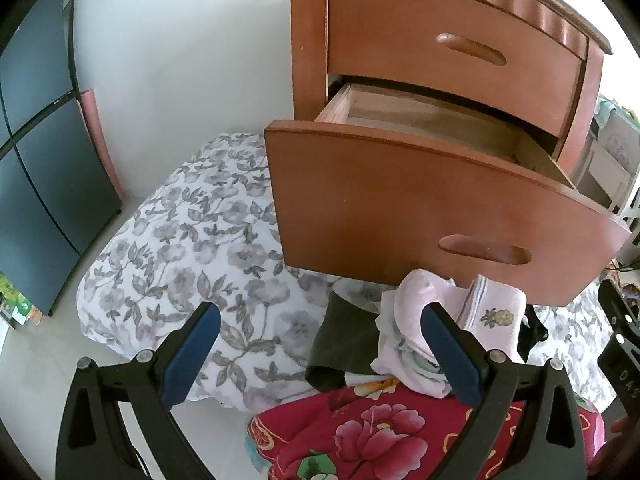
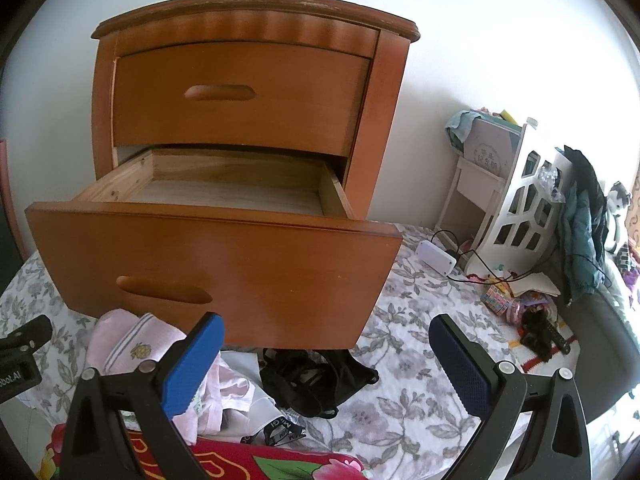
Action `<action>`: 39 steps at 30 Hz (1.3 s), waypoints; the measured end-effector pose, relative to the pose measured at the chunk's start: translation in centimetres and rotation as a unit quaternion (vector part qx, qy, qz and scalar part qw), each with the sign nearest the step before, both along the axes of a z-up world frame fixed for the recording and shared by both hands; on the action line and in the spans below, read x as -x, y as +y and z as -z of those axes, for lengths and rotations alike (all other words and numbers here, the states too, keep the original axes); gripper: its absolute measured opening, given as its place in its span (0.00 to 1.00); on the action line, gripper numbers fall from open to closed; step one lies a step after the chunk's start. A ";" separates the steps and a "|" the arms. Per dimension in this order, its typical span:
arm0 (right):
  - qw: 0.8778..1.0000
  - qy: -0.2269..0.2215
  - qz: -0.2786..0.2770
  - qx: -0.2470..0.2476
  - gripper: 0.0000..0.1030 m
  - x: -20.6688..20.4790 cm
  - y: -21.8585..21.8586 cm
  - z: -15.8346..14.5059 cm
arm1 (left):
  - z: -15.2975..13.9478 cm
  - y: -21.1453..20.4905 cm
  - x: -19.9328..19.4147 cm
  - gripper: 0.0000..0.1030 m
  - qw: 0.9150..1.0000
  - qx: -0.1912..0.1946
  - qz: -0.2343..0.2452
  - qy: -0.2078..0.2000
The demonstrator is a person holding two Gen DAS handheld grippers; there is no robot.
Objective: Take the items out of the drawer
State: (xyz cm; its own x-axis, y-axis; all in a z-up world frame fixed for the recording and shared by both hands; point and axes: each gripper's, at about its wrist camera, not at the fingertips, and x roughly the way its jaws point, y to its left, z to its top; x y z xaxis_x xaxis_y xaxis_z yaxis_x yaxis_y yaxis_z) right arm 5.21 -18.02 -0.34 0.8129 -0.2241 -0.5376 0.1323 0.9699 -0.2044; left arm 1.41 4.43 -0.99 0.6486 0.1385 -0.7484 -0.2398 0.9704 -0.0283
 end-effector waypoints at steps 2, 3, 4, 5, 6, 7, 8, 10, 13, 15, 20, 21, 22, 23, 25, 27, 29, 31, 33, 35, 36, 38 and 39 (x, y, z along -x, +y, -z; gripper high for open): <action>1.000 0.001 0.000 -0.001 1.00 -0.1 0.0 0.0 | -0.1 -0.1 0.1 0.97 1.000 0.002 0.002 -0.004; 1.000 0.001 -0.001 -0.001 1.00 -0.1 -0.1 0.1 | -0.1 -0.1 0.1 0.97 1.000 0.002 0.004 -0.006; 1.000 0.002 -0.001 -0.002 1.00 -0.1 -0.1 0.1 | -0.2 -0.2 0.1 0.97 1.000 0.002 0.005 -0.009; 1.000 0.002 -0.001 -0.002 1.00 -0.1 -0.1 0.1 | -0.2 -0.2 0.1 0.97 1.000 0.001 0.005 -0.010; 1.000 0.002 -0.002 -0.003 1.00 -0.1 -0.1 0.1 | -0.2 -0.3 0.2 0.97 1.000 0.000 0.006 -0.013; 1.000 0.002 -0.002 -0.004 1.00 -0.1 -0.2 0.1 | -0.3 -0.3 0.3 0.97 1.000 -0.001 0.007 -0.016; 1.000 0.002 -0.002 -0.005 1.00 -0.1 -0.2 0.1 | -0.4 -0.4 0.3 0.97 1.000 0.000 0.009 -0.019; 1.000 0.002 -0.003 -0.008 1.00 -0.1 -0.3 0.1 | -0.5 -0.4 0.4 0.97 1.000 0.003 0.012 -0.022; 1.000 0.002 -0.004 -0.010 1.00 -0.1 -0.3 0.2 | -0.6 -0.5 0.5 0.97 0.999 0.008 0.016 -0.028; 1.000 0.002 -0.004 -0.010 1.00 -0.1 -0.3 0.2 | -0.8 -0.6 0.6 0.97 0.999 0.008 0.018 -0.033; 1.000 0.002 -0.005 -0.011 1.00 -0.1 -0.4 0.2 | -1.0 -0.7 0.8 0.97 0.999 0.009 0.022 -0.047; 1.000 0.002 -0.005 -0.012 1.00 -0.1 -0.4 0.3 | -1.0 -0.7 0.8 0.97 0.999 0.011 0.023 -0.048; 1.000 0.003 -0.005 -0.012 1.00 -0.1 -0.4 0.3 | -1.1 -0.7 0.8 0.97 0.998 0.011 0.023 -0.049; 1.000 0.003 -0.005 -0.013 1.00 -0.1 -0.3 0.3 | -1.1 -0.7 0.8 0.97 0.998 0.012 0.023 -0.050; 1.000 0.003 -0.005 -0.013 1.00 -0.2 -0.3 0.3 | -1.1 -0.7 0.8 0.97 0.998 0.012 0.023 -0.051; 1.000 0.003 -0.005 -0.013 1.00 -0.2 -0.3 0.3 | -1.1 -0.8 0.8 0.97 0.998 0.012 0.023 -0.052; 1.000 0.004 -0.005 -0.014 1.00 -0.2 -0.3 0.3 | -1.1 -0.8 0.9 0.97 0.998 0.013 0.024 -0.054; 1.000 0.004 -0.005 -0.015 1.00 -0.2 -0.3 0.3 | -1.1 -0.8 0.9 0.97 0.998 0.013 0.025 -0.055; 1.000 0.005 -0.005 -0.016 1.00 -0.2 -0.3 0.4 | -1.1 -0.8 0.9 0.97 0.998 0.014 0.025 -0.055; 1.000 0.005 -0.004 -0.018 1.00 -0.2 -0.4 0.4 | -1.1 -0.8 0.9 0.97 0.998 0.016 0.026 -0.055; 1.000 0.005 -0.005 -0.018 1.00 -0.2 -0.4 0.4 | -1.1 -0.8 0.9 0.97 0.998 0.017 0.026 -0.055; 1.000 0.005 -0.005 -0.019 1.00 -0.2 -0.4 0.4 | -1.1 -0.7 0.9 0.97 0.998 0.017 0.027 -0.055; 1.000 0.005 -0.005 -0.019 1.00 -0.2 -0.4 0.4 | -1.0 -0.7 0.8 0.97 0.998 0.018 0.028 -0.055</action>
State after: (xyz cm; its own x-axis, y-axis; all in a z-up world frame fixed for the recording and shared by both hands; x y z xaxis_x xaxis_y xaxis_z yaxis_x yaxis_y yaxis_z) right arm 5.38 -18.40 -0.75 0.8095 -0.1961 -0.5534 0.1216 0.9781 -0.1688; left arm 0.56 3.69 0.05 0.7331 0.0751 -0.6760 -0.1797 0.9799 -0.0861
